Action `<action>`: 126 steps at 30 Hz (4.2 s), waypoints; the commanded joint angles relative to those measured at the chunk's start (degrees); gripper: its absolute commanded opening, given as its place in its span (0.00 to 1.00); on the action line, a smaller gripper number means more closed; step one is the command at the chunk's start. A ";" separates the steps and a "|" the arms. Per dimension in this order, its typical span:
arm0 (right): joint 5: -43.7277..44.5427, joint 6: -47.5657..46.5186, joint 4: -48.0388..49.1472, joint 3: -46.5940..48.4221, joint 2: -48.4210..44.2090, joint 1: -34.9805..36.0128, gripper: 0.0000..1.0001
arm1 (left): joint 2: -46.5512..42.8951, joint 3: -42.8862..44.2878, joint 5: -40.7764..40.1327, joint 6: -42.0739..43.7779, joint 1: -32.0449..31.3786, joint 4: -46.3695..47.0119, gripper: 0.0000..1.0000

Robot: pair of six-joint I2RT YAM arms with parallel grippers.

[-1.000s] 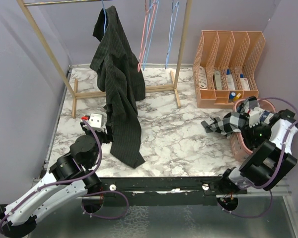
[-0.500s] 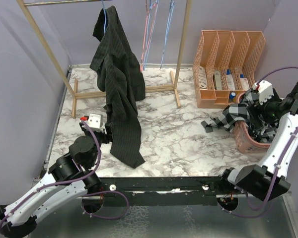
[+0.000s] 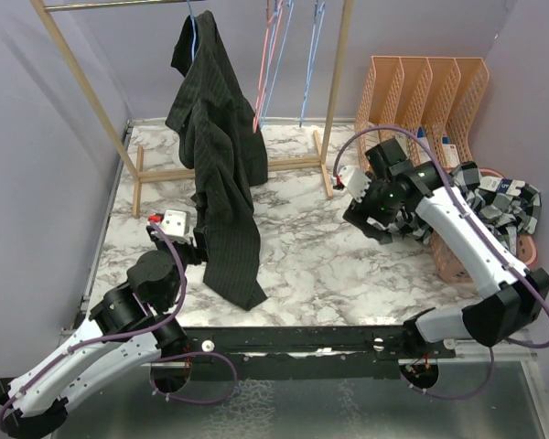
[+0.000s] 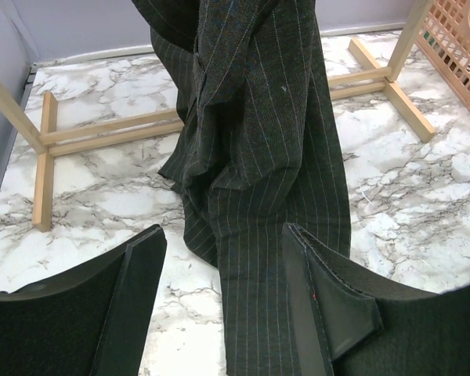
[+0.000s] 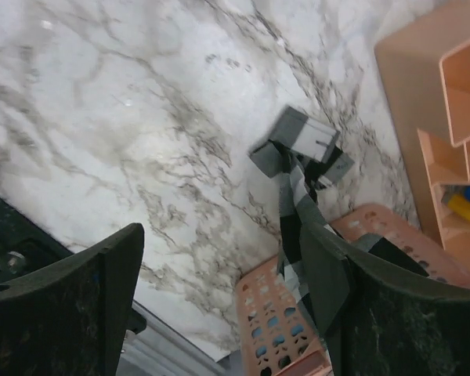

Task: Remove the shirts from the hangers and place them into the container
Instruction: Place the shirt in the bin.

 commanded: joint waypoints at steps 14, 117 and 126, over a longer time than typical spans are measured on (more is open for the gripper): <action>25.98 -10.50 31.54 -24.10 1.23 1.21 0.90 | -1.75 0.33 -1.75 -0.81 0.36 -0.04 0.64; -45.72 15.55 4.60 19.32 -7.53 -31.42 0.79 | 3.16 -0.09 -0.50 -0.56 0.52 0.98 0.67; -24.89 22.29 17.18 0.81 1.40 -4.12 0.72 | 1.83 -0.29 -1.38 -0.71 0.52 0.81 0.67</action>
